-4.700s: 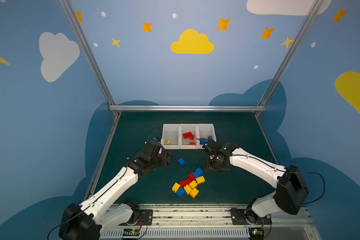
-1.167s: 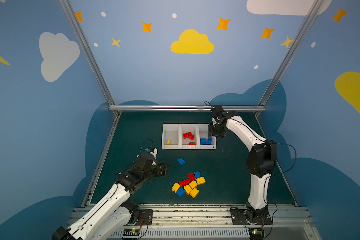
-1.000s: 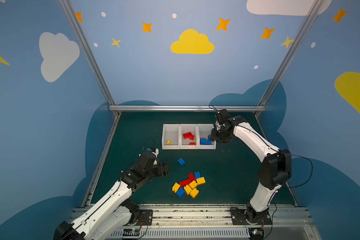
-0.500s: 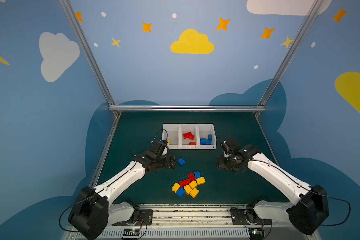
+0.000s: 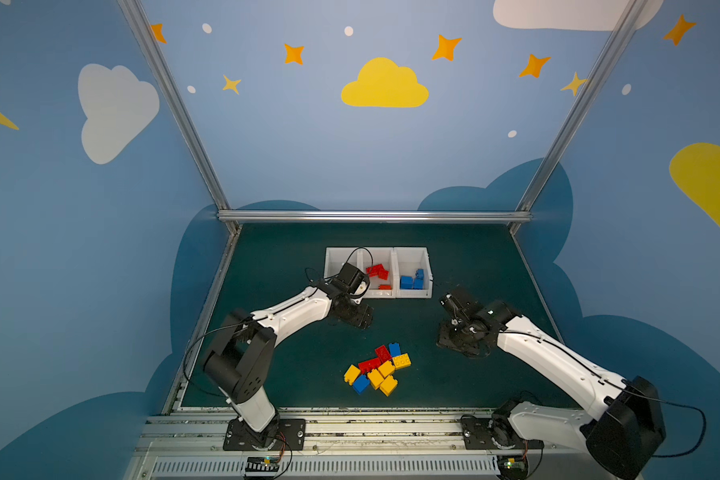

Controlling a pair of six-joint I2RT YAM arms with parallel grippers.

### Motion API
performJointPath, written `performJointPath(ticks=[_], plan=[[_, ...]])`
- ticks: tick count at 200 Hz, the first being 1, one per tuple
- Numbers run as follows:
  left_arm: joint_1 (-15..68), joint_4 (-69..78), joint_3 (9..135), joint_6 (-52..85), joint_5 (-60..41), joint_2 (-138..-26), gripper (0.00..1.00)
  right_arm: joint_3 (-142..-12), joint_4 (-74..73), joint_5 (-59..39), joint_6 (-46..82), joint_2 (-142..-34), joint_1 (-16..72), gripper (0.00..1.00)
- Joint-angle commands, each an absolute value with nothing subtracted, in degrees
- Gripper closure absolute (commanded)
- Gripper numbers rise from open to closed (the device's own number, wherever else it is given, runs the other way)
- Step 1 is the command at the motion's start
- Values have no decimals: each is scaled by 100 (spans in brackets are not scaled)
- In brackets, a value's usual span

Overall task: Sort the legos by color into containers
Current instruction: 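Withdraw the right gripper while the left gripper grasps the loose blue brick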

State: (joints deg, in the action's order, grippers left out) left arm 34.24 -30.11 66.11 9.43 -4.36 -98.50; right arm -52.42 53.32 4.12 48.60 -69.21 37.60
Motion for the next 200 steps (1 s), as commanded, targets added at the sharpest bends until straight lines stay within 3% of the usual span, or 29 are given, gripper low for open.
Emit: performJointPath(ticks=[1,152,200], plan=[[3462,-3511,6899,522,-200,-10164,23,-5221,5339,514,4992,-6847,3831,43],[3743,-3770,7564,-136,332,-11192,37,-4842,5545,672,5332,-6242,3902,43],[3762,-3798,7532,-247,360,-11243,52,-4773,5576,717,5405,-6135,3911,43]])
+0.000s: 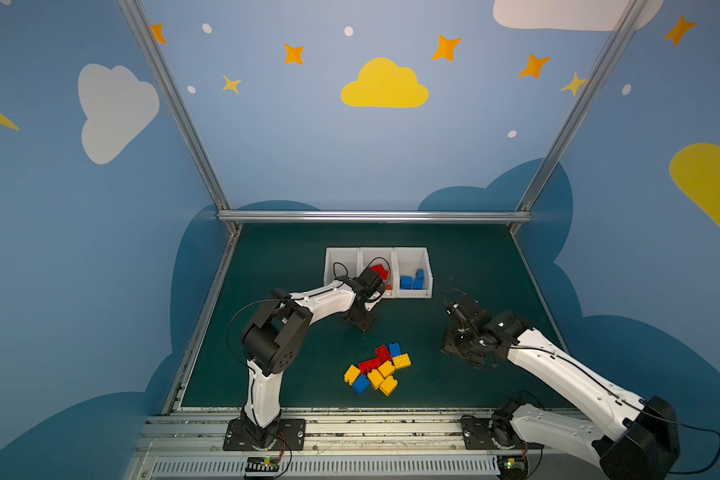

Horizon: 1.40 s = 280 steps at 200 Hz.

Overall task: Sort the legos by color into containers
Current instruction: 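Withdraw the right gripper while the left gripper grasps the loose blue brick, then carry the blue brick with the left gripper into the blue compartment and release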

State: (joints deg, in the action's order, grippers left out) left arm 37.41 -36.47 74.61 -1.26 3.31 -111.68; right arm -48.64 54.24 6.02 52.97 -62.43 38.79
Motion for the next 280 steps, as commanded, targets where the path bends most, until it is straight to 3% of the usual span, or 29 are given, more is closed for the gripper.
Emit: performJointPath(ticks=[1,38,107,171,243,280], plan=[[3762,-3797,7532,-247,356,-11247,52,-4777,5574,719,5410,-6135,3911,43],[3787,-3797,7541,-207,318,-11202,59,-4755,5594,720,5441,-6101,3920,43],[4010,-3954,8202,167,56,-10850,59,-4740,5816,927,5303,-5796,3911,43],[4035,-3991,10434,790,-113,-11755,58,-3942,4866,1018,4582,-4732,3895,44],[3876,-5082,14517,1151,184,-14331,57,-3640,4958,791,4053,-4217,3643,44],[3825,-4870,14627,1385,102,-14503,45,-3600,4821,591,4008,-4380,3597,44]])
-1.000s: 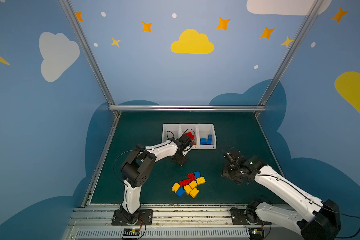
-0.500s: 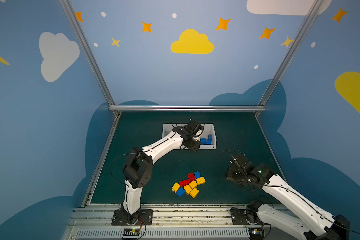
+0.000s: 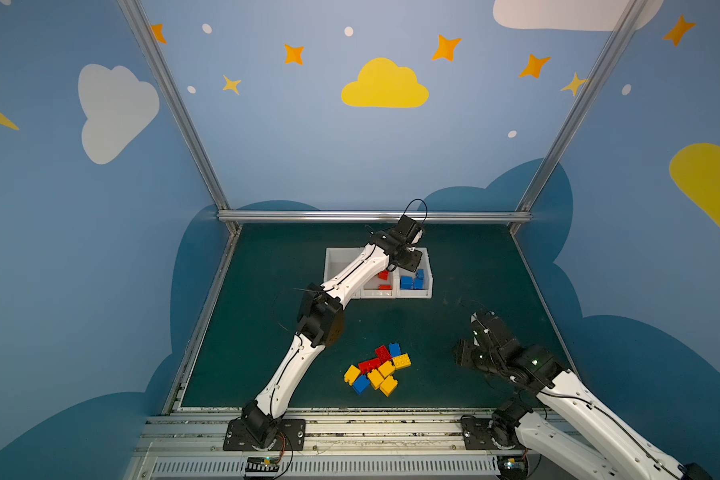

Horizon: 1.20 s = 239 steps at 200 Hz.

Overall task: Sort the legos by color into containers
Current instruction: 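Carry the blue brick with the left gripper into the blue compartment and release, then withdraw the left gripper while the right gripper lowers onto the brick pile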

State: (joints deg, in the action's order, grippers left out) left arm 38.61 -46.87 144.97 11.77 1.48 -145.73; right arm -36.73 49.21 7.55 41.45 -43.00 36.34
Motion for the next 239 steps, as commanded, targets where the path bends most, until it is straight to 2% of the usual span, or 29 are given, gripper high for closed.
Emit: performJointPath(ticks=[1,35,81,105,172,198,239], plan=[[3824,-4865,14630,1391,99,-14507,45,-3602,4814,590,4008,-4387,3596,44],[3806,-4836,14617,1486,35,-14385,38,-3702,4828,567,4001,-4525,3570,44],[3718,-4795,13929,1424,-305,-13614,36,-3736,4935,704,4192,-4633,3569,45],[3666,-4274,12647,1388,-340,-12694,34,-3822,5016,533,4297,-4845,3624,45],[3282,-1938,7747,1893,-543,-9339,29,-4398,4529,600,4555,-6032,4160,45],[3072,-1673,6523,2234,-484,-8360,28,-4868,4551,539,4623,-6765,4495,45],[2897,-1690,5390,2476,-196,-7363,26,-5942,5091,222,4611,-8249,4858,45]])
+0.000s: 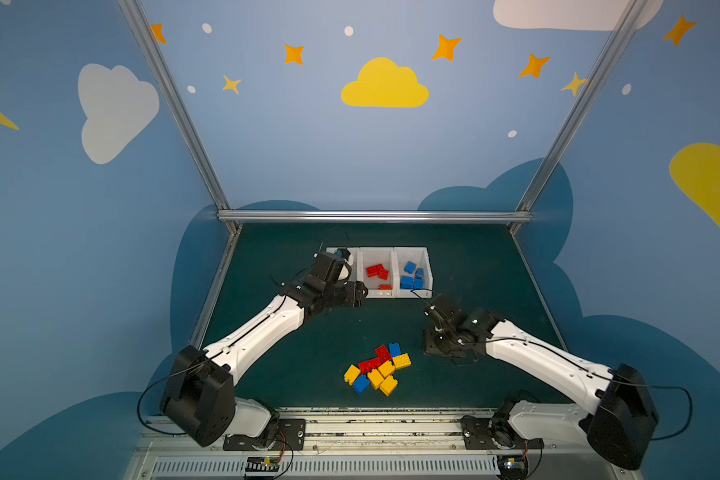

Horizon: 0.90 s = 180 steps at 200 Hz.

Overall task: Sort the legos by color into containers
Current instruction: 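Withdraw the left gripper while the right gripper lowers onto the brick pile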

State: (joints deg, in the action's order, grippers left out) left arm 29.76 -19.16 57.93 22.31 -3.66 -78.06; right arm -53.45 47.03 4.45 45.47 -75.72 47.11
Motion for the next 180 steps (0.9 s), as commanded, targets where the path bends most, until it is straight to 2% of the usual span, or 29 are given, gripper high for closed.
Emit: performJointPath(ticks=[1,37,85,123,180], plan=[[2899,-1693,5371,2486,-190,-7347,26,-5968,5099,212,4604,-8291,4868,45],[2815,-1972,4758,2713,10,-6724,26,-6857,5390,186,4389,-9426,5474,46],[2721,-1968,4205,2834,193,-6023,25,-7399,5395,70,4278,-10104,5899,46],[2686,-2091,4103,2867,202,-5821,25,-7775,5532,53,4123,-10419,5994,48],[2679,-2072,3962,2971,149,-5731,25,-7640,5599,-13,4096,-10371,6232,48]])
